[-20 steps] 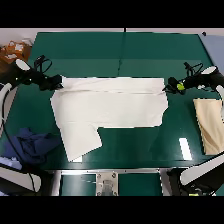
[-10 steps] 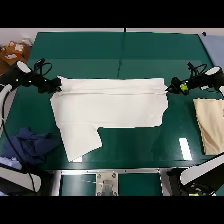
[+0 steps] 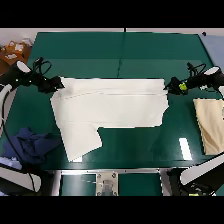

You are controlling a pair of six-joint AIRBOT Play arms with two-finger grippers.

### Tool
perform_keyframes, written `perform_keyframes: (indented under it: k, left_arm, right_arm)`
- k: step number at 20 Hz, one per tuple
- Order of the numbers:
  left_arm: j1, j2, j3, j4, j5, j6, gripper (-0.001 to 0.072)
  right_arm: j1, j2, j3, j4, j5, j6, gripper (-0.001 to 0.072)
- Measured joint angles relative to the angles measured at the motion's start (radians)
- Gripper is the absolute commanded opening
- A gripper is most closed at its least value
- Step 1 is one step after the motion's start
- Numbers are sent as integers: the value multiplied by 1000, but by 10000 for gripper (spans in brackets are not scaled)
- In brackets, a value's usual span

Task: Fold the shirts.

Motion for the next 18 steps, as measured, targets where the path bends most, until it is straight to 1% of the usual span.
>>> perform_keyframes:
  k: [2, 3, 4, 5, 6, 7, 9, 12, 14, 16, 17, 18]
  left_arm:
    - [0, 2, 10, -7, -48, 6, 499]
    - [2, 3, 22, -3, -78, 7, 469]
    - [6, 5, 40, 2, -117, 7, 307]
    - [11, 6, 60, 7, -164, 7, 66]
    - [16, 6, 79, 11, -210, 7, 26]
    - [20, 8, 98, 16, -251, 7, 25]
    - [23, 11, 124, 18, -339, -2, 24]
    - [15, 56, 96, 41, -418, -26, 24]
    - [-2, 131, 10, 73, -431, -35, 24]
    - [-17, 240, -127, 100, -424, -40, 26]
    - [-20, 300, -202, 107, -410, -43, 27]
    - [-22, 367, -284, 114, -399, -47, 164]
  right_arm:
    - [1, 1, 14, -3, 32, 8, 373]
    - [-5, 7, 24, -14, 55, 23, 359]
    - [-13, 17, 32, -36, 77, 40, 240]
    - [-25, 30, 37, -62, 99, 63, 114]
    - [-33, 45, 38, -87, 121, 84, 98]
    - [-43, 65, 35, -109, 143, 97, 14]
    - [-62, 121, 1, -154, 178, 124, 14]
    - [-79, 234, -127, -206, 201, 146, 13]
    - [-91, 337, -270, -230, 195, 161, 14]
    - [-97, 439, -418, -238, 165, 177, 18]
    - [-99, 493, -498, -238, 148, 186, 142]
    - [-100, 541, -575, -225, 129, 190, 348]
